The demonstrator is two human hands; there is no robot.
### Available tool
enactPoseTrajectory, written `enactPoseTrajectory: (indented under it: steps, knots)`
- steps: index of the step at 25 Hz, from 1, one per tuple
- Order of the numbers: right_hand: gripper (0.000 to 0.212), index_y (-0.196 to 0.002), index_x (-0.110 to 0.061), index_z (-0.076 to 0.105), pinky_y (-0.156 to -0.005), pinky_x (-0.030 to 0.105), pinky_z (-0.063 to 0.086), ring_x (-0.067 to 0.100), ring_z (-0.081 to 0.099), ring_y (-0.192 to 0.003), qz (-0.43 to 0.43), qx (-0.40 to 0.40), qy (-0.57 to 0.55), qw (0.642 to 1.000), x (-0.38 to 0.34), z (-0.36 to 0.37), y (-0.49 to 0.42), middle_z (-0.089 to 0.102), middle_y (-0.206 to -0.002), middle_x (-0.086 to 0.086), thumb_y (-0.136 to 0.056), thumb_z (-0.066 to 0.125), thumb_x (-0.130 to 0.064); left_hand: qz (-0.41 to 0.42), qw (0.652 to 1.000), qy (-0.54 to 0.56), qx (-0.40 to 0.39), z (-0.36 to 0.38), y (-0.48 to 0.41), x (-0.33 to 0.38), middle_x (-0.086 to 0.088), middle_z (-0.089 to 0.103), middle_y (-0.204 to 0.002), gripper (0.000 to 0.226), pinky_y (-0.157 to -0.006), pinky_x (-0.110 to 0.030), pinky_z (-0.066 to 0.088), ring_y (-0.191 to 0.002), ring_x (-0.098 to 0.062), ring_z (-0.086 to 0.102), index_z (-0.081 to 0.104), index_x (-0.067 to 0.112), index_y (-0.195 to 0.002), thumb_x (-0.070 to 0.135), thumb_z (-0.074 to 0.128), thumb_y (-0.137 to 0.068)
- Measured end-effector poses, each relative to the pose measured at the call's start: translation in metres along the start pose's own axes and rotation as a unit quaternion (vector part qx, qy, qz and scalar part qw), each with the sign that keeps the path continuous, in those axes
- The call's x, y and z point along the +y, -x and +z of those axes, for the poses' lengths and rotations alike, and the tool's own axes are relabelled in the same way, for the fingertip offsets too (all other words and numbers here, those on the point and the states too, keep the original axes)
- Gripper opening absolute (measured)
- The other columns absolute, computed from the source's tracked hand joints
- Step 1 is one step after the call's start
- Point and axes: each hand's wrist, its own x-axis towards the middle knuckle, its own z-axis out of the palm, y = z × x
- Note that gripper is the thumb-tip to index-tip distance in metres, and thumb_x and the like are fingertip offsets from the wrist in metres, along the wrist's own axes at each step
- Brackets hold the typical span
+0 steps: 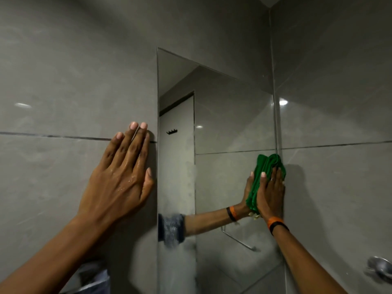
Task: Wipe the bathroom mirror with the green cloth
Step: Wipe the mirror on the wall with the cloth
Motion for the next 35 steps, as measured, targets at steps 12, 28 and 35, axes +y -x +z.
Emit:
enactPoseTrajectory:
  steps: [12, 28, 35]
  knots:
    - [0.079, -0.161, -0.008, 0.015, -0.131, 0.048, 0.007, 0.027, 0.015, -0.159, 0.107, 0.028, -0.006, 0.994, 0.092, 0.020, 0.120, 0.016, -0.171, 0.013, -0.098, 0.020, -0.056, 0.039, 0.999, 0.012, -0.019, 0.003, 0.022, 0.005, -0.025, 0.010, -0.168, 0.068, -0.129, -0.052, 0.012, -0.158, -0.034, 0.006, 0.013, -0.004, -0.158, 0.033, 0.022, -0.101]
    - [0.098, -0.160, 0.001, 0.011, -0.130, 0.051, 0.008, 0.036, 0.013, -0.158, 0.283, 0.031, -0.038, 0.958, 0.092, 0.026, 0.176, 0.012, -0.169, 0.025, -0.090, 0.017, -0.068, 0.090, 0.993, 0.032, -0.075, -0.008, 0.041, -0.001, -0.026, 0.013, -0.167, 0.071, -0.127, -0.054, 0.016, -0.157, -0.036, 0.009, 0.016, -0.005, -0.157, 0.036, 0.025, -0.099]
    - [0.094, -0.159, 0.004, 0.011, -0.130, 0.050, 0.012, 0.038, 0.013, -0.157, 0.263, 0.011, -0.035, 0.964, 0.053, 0.034, 0.240, 0.011, -0.168, 0.027, -0.094, 0.023, -0.063, 0.122, 0.989, 0.023, -0.084, -0.015, 0.046, -0.013, -0.028, 0.017, -0.165, 0.069, -0.128, -0.052, 0.013, -0.156, -0.039, 0.012, 0.020, -0.008, -0.155, 0.033, 0.026, -0.100]
